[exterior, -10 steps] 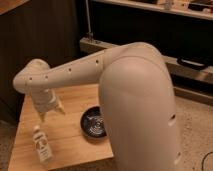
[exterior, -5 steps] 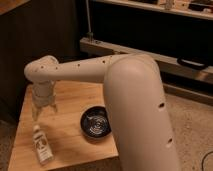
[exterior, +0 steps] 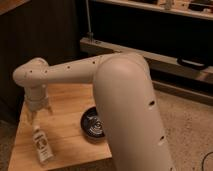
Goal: Place the bottle in the ceramic bowl
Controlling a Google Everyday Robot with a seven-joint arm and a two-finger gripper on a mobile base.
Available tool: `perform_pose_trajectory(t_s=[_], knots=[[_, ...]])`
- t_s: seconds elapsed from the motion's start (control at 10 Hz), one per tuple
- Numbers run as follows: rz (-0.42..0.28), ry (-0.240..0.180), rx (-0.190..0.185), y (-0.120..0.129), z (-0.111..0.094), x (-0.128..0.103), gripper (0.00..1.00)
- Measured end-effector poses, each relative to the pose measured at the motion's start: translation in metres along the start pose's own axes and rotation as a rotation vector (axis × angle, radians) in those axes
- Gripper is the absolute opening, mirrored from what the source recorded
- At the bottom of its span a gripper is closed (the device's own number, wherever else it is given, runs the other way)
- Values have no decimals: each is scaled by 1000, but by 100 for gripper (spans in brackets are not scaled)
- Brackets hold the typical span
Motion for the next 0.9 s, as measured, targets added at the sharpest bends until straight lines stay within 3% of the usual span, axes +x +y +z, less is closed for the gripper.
perform_pose_trajectory(t_s=[0.1,0.3,0.5,0.7,0.9], knots=[[-8,7,6,5,8,6,65],[-14,28,-19,5,29,16,65],[-7,63,-71,-2,56,22,65],[20,86,-141,-17,68,22,65],[16,88,-158,-16,69,23,65]])
